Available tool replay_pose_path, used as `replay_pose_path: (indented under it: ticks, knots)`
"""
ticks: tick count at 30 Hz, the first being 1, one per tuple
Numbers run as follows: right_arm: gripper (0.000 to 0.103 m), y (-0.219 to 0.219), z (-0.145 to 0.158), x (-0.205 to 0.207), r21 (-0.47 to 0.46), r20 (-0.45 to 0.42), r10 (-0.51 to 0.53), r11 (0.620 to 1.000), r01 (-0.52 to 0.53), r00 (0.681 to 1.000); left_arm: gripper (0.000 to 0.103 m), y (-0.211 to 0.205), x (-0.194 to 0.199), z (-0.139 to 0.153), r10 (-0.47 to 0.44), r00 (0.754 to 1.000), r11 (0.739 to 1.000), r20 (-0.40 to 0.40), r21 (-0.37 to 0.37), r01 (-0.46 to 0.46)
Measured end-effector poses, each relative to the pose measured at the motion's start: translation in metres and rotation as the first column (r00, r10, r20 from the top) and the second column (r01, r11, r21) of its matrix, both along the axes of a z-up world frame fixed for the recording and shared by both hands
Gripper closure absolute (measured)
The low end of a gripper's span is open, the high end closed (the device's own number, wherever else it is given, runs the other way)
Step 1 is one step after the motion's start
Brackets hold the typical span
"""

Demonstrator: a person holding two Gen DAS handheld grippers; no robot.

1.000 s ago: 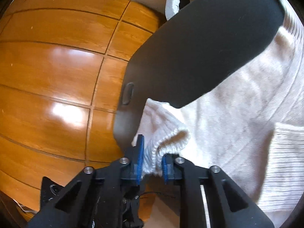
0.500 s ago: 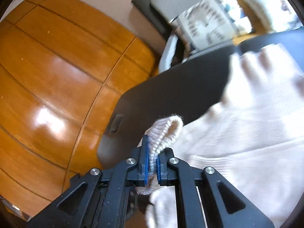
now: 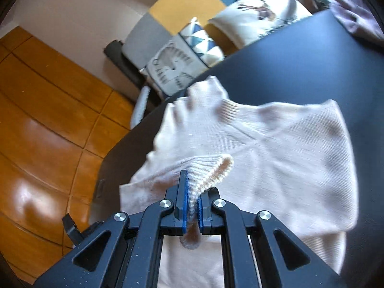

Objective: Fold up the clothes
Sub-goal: 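Carry the held sleeve across the sweater body with the right gripper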

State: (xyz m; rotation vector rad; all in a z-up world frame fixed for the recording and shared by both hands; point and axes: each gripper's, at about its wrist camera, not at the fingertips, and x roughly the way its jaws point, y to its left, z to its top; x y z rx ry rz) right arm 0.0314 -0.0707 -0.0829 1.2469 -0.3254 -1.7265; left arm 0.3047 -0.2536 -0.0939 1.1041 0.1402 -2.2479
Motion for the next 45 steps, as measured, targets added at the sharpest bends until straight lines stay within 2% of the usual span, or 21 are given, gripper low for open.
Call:
replay_pose_path:
  ticks: [4, 11, 18, 23, 28, 30, 33, 36, 39, 45]
  knots:
    - [0.096, 0.012, -0.019, -0.007, 0.027, -0.004, -0.009, 1.0, 0.009, 1.0, 0.089, -0.002, -0.01, -0.01, 0.004, 0.999, 1.0, 0.052, 0.005, -0.004]
    - [0.096, 0.011, -0.047, -0.009, 0.113, -0.058, 0.001, 0.994, 0.005, 0.998, 0.085, -0.01, -0.007, -0.018, 0.016, 0.997, 0.999, 0.073, 0.029, -0.019]
    - [0.096, 0.006, -0.058, -0.003, 0.239, -0.2, 0.035, 0.971, 0.015, 0.979, 0.085, -0.014, -0.007, -0.014, 0.017, 0.998, 0.998, 0.068, 0.058, -0.021]
    - [0.096, 0.004, -0.038, 0.01, 0.244, -0.323, 0.04, 0.969, 0.042, 0.946, 0.085, -0.013, -0.006, 0.009, 0.018, 1.0, 0.998, 0.014, 0.061, -0.019]
    - [0.096, 0.01, -0.009, 0.011, 0.181, -0.352, 0.003, 0.981, 0.065, 0.936, 0.085, -0.02, -0.01, 0.027, 0.049, 0.998, 0.997, -0.034, 0.068, -0.047]
    - [0.096, 0.01, -0.006, 0.011, 0.187, -0.362, 0.003, 0.98, 0.07, 0.932, 0.085, -0.024, -0.016, 0.031, 0.06, 0.997, 0.995, -0.048, 0.08, -0.056]
    - [0.096, 0.007, -0.022, 0.008, 0.241, -0.35, 0.005, 0.967, 0.085, 0.937, 0.085, -0.025, -0.034, 0.021, 0.045, 0.999, 0.996, -0.02, 0.073, -0.044]
    - [0.095, 0.005, -0.043, 0.008, 0.308, -0.372, 0.027, 0.946, 0.096, 0.928, 0.085, -0.035, -0.046, 0.0, 0.07, 0.997, 0.991, 0.024, 0.109, -0.072]
    - [0.082, 0.007, -0.057, 0.007, 0.343, -0.376, 0.033, 0.933, 0.106, 0.926, 0.085, -0.043, -0.047, -0.015, 0.086, 0.995, 0.987, 0.047, 0.133, -0.091]
    - [0.078, 0.008, -0.055, 0.008, 0.358, -0.412, 0.053, 0.928, 0.107, 0.91, 0.084, -0.045, -0.049, -0.016, 0.083, 0.995, 0.987, 0.047, 0.137, -0.088]
